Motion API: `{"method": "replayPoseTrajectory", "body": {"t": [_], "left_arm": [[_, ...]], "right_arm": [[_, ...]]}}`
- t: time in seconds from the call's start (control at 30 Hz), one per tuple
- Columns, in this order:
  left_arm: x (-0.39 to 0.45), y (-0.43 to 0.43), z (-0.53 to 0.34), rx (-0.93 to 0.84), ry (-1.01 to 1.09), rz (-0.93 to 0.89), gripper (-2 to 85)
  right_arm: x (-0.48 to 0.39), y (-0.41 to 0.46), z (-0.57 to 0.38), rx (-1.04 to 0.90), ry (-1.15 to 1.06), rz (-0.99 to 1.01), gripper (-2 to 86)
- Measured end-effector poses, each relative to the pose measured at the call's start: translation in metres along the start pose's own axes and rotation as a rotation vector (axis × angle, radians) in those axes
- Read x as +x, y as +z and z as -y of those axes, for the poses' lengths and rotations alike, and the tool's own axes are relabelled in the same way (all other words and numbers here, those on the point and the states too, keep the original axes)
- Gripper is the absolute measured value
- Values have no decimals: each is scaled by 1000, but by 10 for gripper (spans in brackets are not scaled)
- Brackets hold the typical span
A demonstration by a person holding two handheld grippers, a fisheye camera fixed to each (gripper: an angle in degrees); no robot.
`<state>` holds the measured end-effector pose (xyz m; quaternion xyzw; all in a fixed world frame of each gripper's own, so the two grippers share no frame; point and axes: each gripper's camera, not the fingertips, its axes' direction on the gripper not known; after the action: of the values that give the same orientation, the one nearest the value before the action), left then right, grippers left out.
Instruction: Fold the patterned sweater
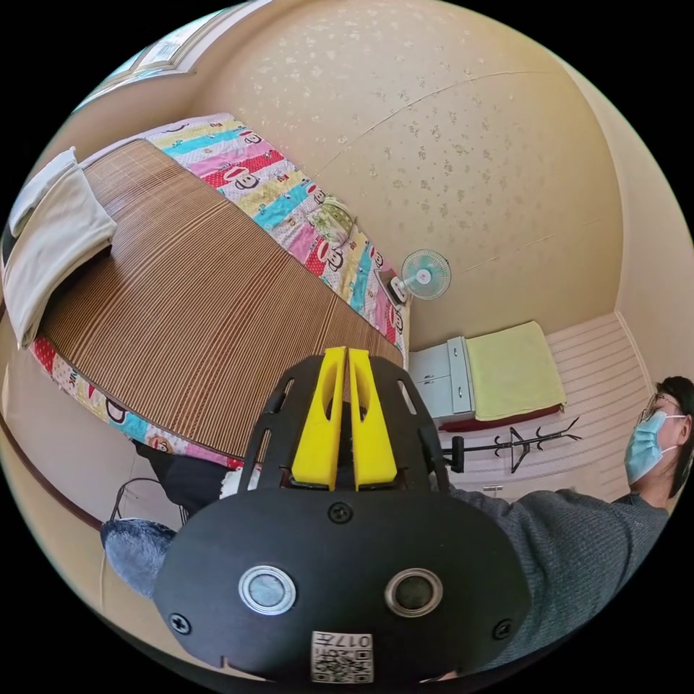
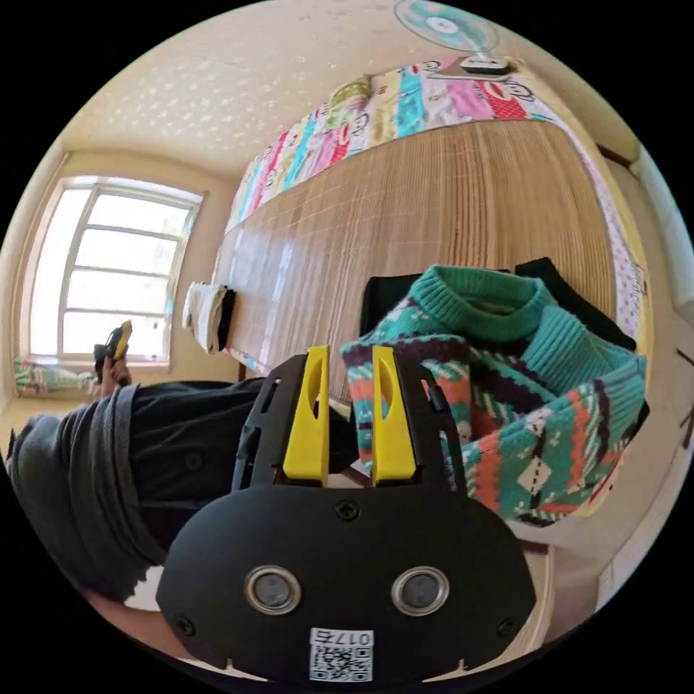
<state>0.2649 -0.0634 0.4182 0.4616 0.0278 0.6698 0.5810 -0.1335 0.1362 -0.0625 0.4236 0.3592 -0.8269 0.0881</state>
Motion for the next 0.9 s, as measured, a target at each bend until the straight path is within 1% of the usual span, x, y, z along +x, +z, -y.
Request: {"method": "replayPoseTrajectory", "body": {"t": [0.17, 0.3, 0.33, 0.4, 0.47, 0.53, 0.6, 0.73, 0.8, 0.83, 0.9], "left_arm": [[4, 21, -3, -39, 43, 7, -10], [3, 29, -13, -54, 78, 75, -9], [1, 30, -18, -54, 82, 92, -9], [-3, 31, -25, -45, 78, 115, -9], [-9, 31, -32, -30, 65, 127, -8], [-18, 29, -40, -12, 43, 126, -8], [-23, 28, -46, 1, 36, 130, -8], [-27, 30, -57, 15, 69, 176, -7], [-25, 39, -58, -5, 100, 195, -7], [-23, 48, -57, -23, 126, 201, -7], [-18, 64, -53, -53, 161, 192, -5]], "right_arm": [[26, 39, 61, -16, 143, -63, 181], [33, 89, 103, -132, 235, -147, 242], [32, 97, 107, -150, 243, -166, 245], [35, 129, 119, -258, 299, -289, 234], [43, 147, 120, -306, 344, -334, 197], [47, 142, 115, -241, 370, -301, 148], [50, 115, 100, -89, 378, -162, 118], [56, 63, 57, 92, 337, -6, 96], [59, 19, 22, 232, 309, 114, 89], [58, 8, 13, 274, 301, 137, 87], [51, -40, -23, 451, 268, 206, 84]]}}
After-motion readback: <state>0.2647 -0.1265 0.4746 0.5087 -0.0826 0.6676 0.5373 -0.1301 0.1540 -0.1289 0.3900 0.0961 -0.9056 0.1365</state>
